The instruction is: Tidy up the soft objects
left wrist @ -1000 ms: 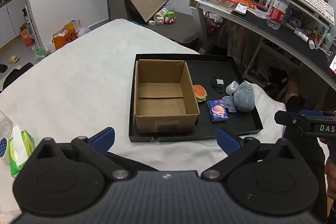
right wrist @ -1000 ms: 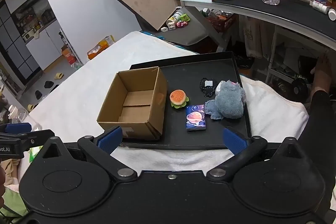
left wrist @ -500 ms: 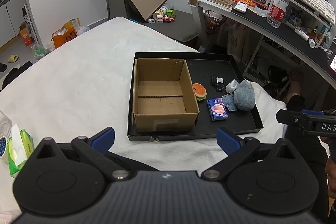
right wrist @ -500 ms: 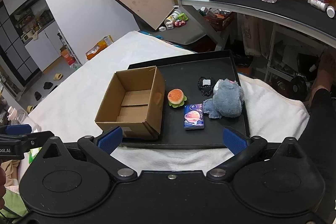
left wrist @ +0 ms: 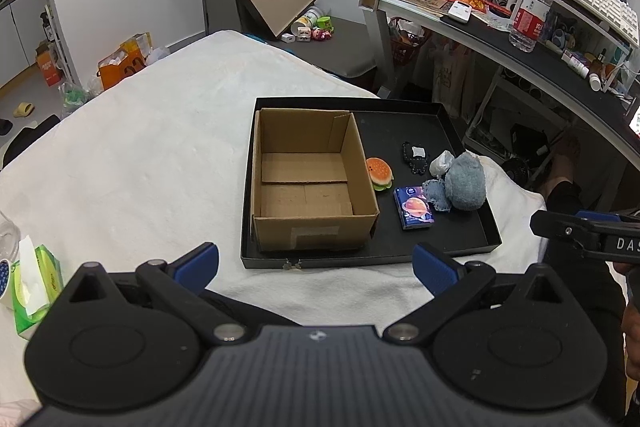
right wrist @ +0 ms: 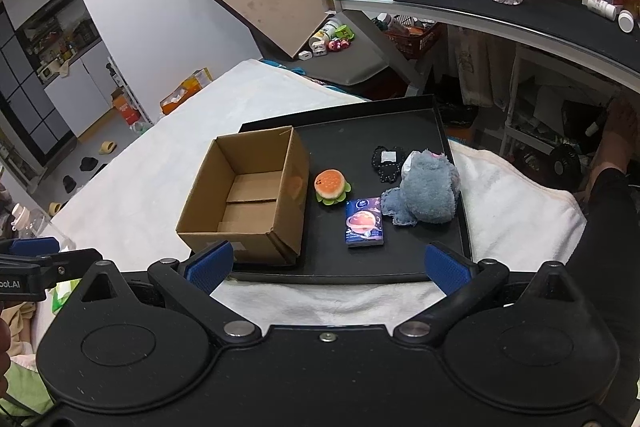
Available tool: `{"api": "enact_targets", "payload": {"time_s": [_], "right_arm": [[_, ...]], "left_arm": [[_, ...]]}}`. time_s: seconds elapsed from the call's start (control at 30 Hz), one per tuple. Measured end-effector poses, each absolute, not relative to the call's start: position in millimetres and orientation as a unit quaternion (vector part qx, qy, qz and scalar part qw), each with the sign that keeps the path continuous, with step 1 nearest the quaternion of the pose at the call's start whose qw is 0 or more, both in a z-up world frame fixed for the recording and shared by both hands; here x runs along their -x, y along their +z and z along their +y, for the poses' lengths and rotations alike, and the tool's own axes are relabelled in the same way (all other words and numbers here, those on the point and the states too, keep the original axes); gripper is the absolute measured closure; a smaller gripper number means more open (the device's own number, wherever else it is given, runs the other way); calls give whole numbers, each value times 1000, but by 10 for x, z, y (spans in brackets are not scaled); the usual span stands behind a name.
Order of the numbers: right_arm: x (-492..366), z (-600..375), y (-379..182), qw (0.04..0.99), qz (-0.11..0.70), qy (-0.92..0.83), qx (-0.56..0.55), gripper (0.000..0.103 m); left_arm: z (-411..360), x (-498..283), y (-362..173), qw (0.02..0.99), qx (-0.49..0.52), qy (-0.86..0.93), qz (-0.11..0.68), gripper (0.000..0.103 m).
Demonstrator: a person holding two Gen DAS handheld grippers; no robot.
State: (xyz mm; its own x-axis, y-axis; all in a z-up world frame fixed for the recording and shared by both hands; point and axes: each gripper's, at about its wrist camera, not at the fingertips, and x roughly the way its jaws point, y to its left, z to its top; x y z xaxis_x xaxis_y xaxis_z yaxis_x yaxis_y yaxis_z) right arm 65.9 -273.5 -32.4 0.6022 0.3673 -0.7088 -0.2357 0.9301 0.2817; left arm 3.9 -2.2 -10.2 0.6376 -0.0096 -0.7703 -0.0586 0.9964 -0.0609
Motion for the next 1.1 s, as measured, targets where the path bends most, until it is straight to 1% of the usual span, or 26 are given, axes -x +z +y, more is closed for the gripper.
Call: {"api": "enact_targets", "payload": {"time_s": [1.1], "right_arm": [[-681,-2724,-350,889,415,177,-80,0]], "left_arm": [[-47,-130,-167,901,41,14,432,1]]}}
